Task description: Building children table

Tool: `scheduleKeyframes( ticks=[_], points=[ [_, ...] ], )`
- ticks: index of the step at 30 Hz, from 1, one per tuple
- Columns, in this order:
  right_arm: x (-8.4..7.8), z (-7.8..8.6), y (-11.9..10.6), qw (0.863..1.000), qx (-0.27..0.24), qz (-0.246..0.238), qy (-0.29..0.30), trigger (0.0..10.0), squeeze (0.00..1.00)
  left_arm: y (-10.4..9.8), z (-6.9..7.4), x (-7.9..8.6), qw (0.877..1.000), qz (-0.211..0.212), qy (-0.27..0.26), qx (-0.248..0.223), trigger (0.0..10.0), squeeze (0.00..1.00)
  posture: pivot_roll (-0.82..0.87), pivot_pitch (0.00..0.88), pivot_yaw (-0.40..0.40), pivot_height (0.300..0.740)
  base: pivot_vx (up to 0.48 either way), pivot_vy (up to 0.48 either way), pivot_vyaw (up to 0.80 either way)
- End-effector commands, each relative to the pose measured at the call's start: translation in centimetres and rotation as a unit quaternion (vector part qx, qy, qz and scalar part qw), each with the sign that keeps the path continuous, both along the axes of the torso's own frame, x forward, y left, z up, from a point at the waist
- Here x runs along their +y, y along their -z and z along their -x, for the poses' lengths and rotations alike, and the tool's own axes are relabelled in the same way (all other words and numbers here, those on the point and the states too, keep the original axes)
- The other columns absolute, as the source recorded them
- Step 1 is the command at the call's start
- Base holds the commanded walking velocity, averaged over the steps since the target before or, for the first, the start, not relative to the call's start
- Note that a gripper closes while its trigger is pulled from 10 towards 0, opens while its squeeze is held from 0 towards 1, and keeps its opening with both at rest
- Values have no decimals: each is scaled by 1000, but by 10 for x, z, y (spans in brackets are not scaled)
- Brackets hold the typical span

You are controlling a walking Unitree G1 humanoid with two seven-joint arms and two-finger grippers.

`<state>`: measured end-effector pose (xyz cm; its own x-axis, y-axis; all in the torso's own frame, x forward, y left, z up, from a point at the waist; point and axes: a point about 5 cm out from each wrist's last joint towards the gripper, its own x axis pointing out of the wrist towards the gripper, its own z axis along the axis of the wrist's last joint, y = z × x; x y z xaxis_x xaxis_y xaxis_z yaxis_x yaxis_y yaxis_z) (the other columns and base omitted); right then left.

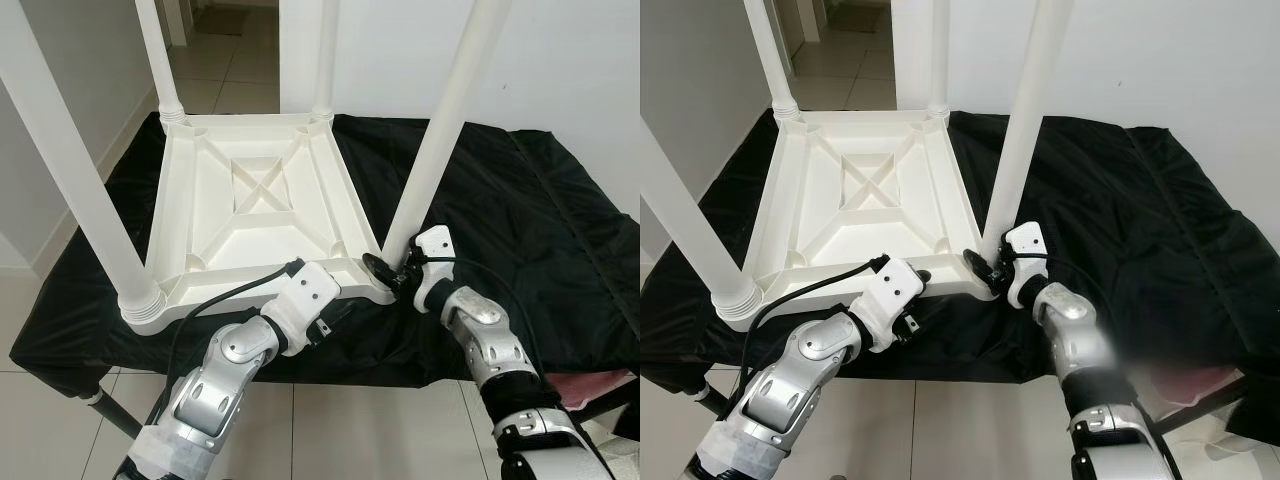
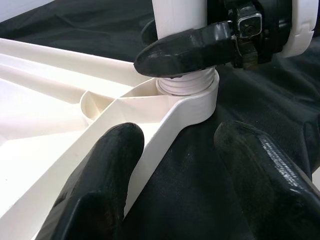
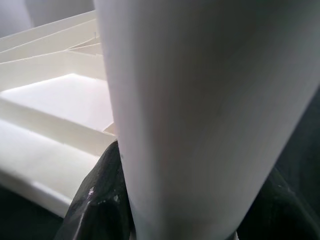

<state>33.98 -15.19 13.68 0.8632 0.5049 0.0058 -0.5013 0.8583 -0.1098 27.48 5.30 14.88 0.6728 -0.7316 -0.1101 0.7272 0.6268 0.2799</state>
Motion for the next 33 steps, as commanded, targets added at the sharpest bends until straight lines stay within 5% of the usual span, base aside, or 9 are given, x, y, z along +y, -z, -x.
scheduleKeyframes(
  ticks=[1,13,16,20,26,28,29,33],
  points=[
    [-3,2,7,999,18,2,33,10000,0,3,2,-2,1000,-1,1,2,10000,0,6,34,-35,740,0,0,0],
    [21,14,13,982,41,-64,174,10000,0,3,3,-3,1000,-1,4,4,10000,0,7,30,-41,740,0,0,0],
    [29,22,17,965,47,-76,245,10000,0,3,3,-4,1000,-1,4,4,10000,0,13,27,-48,740,0,0,0],
    [43,28,23,957,67,-92,266,10000,0,4,4,-4,1000,-1,4,4,10000,0,18,27,-52,740,0,0,0],
    [53,30,17,963,64,-105,238,10000,0,4,4,-4,1000,0,4,5,10000,0,15,23,-51,740,0,0,0],
    [46,29,16,962,60,-98,248,10000,75,4,4,-4,1000,-1,4,5,10000,0,18,22,-52,740,0,0,0],
    [42,29,16,961,56,-98,252,10000,1000,4,3,-4,1000,-1,4,4,10000,0,18,22,-52,740,0,0,0],
    [38,29,10,964,40,-104,243,10000,1000,5,4,-4,1000,-1,3,4,10000,0,16,23,-52,740,0,0,0]
  ],
)
